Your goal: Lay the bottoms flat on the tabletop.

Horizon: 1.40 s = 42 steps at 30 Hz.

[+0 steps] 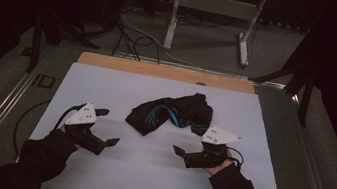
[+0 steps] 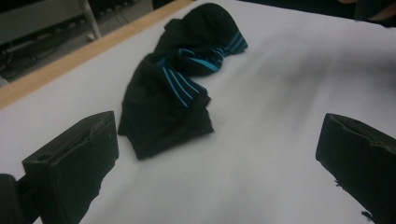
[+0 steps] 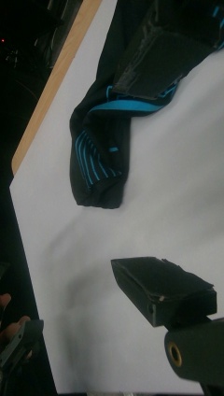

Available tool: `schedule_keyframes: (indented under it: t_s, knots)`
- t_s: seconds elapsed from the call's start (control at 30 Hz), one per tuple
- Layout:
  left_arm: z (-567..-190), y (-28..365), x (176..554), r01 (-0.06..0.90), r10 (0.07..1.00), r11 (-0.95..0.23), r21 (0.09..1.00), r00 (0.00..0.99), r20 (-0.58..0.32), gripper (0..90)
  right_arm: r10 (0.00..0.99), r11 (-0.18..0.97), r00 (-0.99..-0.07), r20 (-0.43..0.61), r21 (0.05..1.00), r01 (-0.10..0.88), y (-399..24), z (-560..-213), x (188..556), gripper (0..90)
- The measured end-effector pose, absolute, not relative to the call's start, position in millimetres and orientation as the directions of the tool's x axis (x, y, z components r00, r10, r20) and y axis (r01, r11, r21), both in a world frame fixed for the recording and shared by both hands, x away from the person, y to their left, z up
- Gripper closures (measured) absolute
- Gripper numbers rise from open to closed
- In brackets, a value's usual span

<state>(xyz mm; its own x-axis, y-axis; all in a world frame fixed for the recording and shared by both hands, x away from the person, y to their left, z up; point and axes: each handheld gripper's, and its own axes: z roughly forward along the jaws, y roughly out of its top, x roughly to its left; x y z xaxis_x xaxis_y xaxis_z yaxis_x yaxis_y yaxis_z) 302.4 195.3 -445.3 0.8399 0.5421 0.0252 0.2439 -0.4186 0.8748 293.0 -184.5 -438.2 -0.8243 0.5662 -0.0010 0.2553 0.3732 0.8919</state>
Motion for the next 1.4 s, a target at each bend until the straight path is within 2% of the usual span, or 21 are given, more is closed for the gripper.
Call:
schedule_keyframes:
  t_s: [0.13,0.17,0.23,0.27,0.3,0.33,0.37,0.53,0.67,0.83,0.9,0.93,1.07,1.1,1.17,1.4]
  knots:
    - [-451,192,315,0.261,0.56,-0.426,0.866,0.828,0.026,0.1,0.577,0.374,-0.817,-0.001,0.889,0.263,-171,-447,302,15.4]
    - [-452,191,319,0.269,0.571,-0.428,0.863,0.821,0.028,0.1,0.583,0.381,-0.813,-0.019,0.889,0.252,-164,-451,307,20.1]
    - [-455,190,327,0.284,0.591,-0.425,0.859,0.806,0.026,0.2,0.585,0.387,-0.811,-0.028,0.888,0.249,-161,-454,309,22.4]
    - [-457,190,330,0.292,0.602,-0.427,0.856,0.798,0.029,1.0,0.589,0.389,-0.808,-0.026,0.885,0.255,-155,-459,314,28.3]
    - [-459,189,334,0.298,0.609,-0.424,0.855,0.793,0.026,1.0,0.589,0.389,-0.808,-0.026,0.885,0.255,-155,-459,314,28.3]
    - [-463,189,342,0.31,0.622,-0.425,0.85,0.783,0.025,1.4,0.59,0.398,-0.807,-0.033,0.881,0.255,-148,-464,319,33.6]
    - [-463,189,342,0.31,0.622,-0.425,0.85,0.783,0.025,1.5,0.59,0.398,-0.807,-0.033,0.881,0.255,-148,-464,319,33.6]
    - [-476,187,357,0.343,0.637,-0.411,0.844,0.771,-0.003,1.7,0.621,0.402,-0.783,-0.023,0.867,0.293,-127,-476,334,46.3]
    - [-488,184,370,0.373,0.651,-0.419,0.828,0.759,-0.013,1.9,0.633,0.414,-0.774,-0.022,0.854,0.315,-112,-485,345,51.6]
    - [-495,182,382,0.394,0.666,-0.391,0.832,0.745,-0.039,2.5,0.631,0.472,-0.775,-0.047,0.815,0.335,-97,-501,359,52.5]
    - [-496,180,384,0.392,0.668,-0.388,0.834,0.743,-0.039,2.7,0.642,0.483,-0.766,-0.042,0.797,0.362,-91,-506,363,55.6]
    - [-497,179,384,0.393,0.667,-0.389,0.833,0.744,-0.04,2.9,0.64,0.49,-0.767,-0.04,0.79,0.368,-90,-508,365,58.4]
    - [-497,176,386,0.395,0.663,-0.389,0.832,0.747,-0.045,2.9,0.653,0.499,-0.755,-0.06,0.785,0.368,-88,-512,366,82.2]
    - [-497,176,386,0.397,0.664,-0.387,0.832,0.746,-0.047,3.0,0.658,0.488,-0.751,-0.051,0.789,0.374,-90,-511,366,84.8]
    - [-497,176,387,0.401,0.668,-0.393,0.827,0.743,-0.043,3.0,0.658,0.468,-0.752,-0.029,0.799,0.378,-95,-508,363,86.0]
    - [-498,174,388,0.409,0.669,-0.419,0.811,0.743,-0.029,5.1,0.622,0.523,-0.78,-0.073,0.78,0.344,-116,-497,342,86.5]
